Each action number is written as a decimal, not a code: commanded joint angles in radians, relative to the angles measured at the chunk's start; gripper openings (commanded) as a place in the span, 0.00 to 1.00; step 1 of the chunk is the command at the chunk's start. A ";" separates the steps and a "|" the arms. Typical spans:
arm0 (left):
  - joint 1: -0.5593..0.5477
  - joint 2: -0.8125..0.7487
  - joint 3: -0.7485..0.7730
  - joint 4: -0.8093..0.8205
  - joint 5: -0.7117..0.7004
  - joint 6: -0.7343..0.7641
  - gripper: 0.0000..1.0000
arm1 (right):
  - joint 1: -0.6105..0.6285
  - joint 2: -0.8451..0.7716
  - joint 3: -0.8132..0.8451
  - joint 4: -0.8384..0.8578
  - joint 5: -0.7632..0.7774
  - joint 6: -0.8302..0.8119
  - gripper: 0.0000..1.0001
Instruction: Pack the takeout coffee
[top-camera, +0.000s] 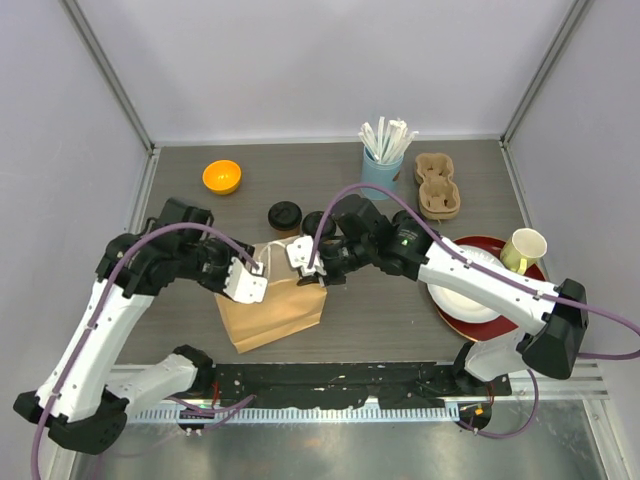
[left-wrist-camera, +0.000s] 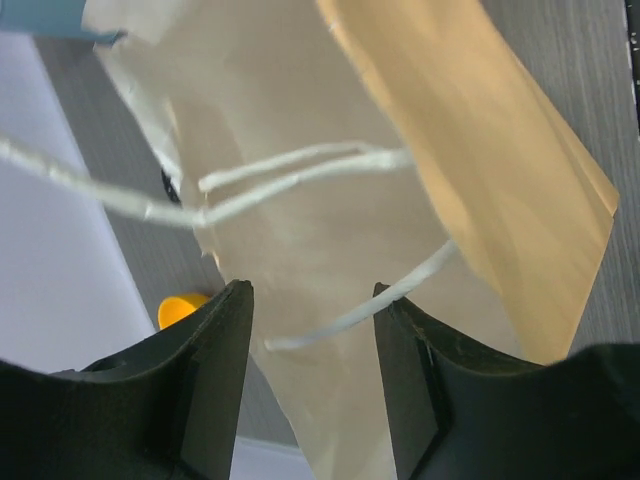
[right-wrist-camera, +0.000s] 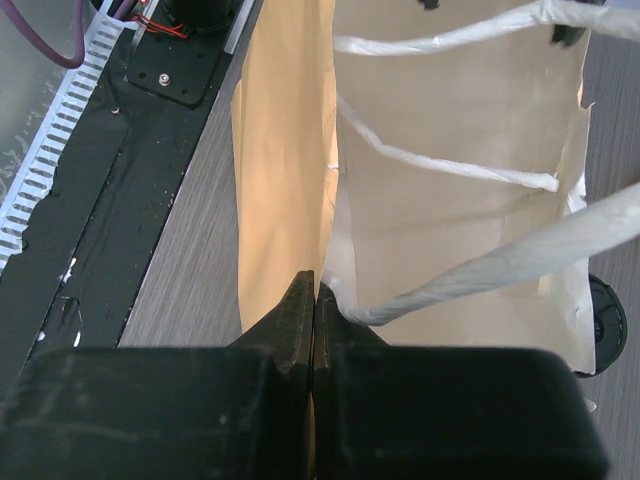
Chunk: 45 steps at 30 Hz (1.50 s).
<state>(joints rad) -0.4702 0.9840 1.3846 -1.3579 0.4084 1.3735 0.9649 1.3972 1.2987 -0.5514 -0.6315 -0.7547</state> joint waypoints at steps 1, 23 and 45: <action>-0.096 0.031 -0.010 -0.230 -0.020 -0.077 0.48 | 0.005 0.016 0.036 -0.011 -0.008 -0.017 0.01; 0.189 0.105 0.148 0.247 -0.075 -1.172 0.00 | 0.118 0.039 0.007 -0.107 0.177 -0.087 0.01; 0.357 0.321 -0.011 0.401 0.030 -1.412 0.00 | 0.219 0.036 -0.032 -0.090 0.395 -0.064 0.25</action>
<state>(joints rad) -0.1272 1.2808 1.4258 -1.0111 0.3611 -0.0269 1.1595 1.4208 1.3148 -0.5640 -0.3492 -0.8349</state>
